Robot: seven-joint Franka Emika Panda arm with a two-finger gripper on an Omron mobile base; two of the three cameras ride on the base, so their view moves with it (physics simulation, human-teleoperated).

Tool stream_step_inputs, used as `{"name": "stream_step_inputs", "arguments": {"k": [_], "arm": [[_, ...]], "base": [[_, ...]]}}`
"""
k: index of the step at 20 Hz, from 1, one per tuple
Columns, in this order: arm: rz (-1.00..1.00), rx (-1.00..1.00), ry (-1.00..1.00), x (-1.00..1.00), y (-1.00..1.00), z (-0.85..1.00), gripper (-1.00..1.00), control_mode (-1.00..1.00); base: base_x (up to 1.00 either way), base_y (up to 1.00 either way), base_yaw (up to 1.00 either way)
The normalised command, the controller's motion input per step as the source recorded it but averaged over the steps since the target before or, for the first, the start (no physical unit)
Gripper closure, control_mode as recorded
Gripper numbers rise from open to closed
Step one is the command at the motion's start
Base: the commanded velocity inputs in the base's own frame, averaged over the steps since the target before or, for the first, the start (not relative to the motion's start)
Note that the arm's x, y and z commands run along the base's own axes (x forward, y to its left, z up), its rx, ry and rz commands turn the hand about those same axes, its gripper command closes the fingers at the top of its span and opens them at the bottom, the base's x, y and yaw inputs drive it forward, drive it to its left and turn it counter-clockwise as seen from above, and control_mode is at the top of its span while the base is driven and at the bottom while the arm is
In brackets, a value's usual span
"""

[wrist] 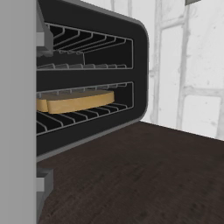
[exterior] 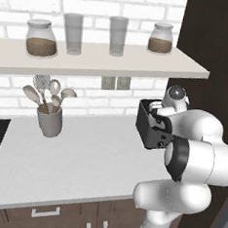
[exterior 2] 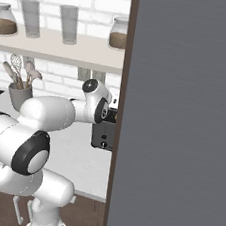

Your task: Start the toaster. Once the lever pops up, take the bread to the plate on the dining counter.

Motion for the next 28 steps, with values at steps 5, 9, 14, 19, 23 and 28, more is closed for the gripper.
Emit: {"name": "stream_step_inputs", "arguments": {"k": [5,9,14,19,23,28], "arm": [[0.0,0.0,0.0,0.0,0.0,0.0,-1.0,-1.0],[0.0,0.0,0.0,0.0,0.0,0.0,-1.0,-1.0],[0.0,0.0,0.0,0.0,0.0,0.0,-1.0,-1.0],[0.0,0.0,0.0,0.0,0.0,0.0,-1.0,-1.0],[0.0,0.0,0.0,0.0,0.0,0.0,-1.0,-1.0],[0.0,0.0,0.0,0.0,0.0,0.0,-1.0,-1.0]], "base": [[0.0,0.0,0.0],[0.0,0.0,0.0],[0.0,0.0,0.0],[0.0,0.0,0.0],[0.0,0.0,0.0],[0.0,0.0,0.0]]}}
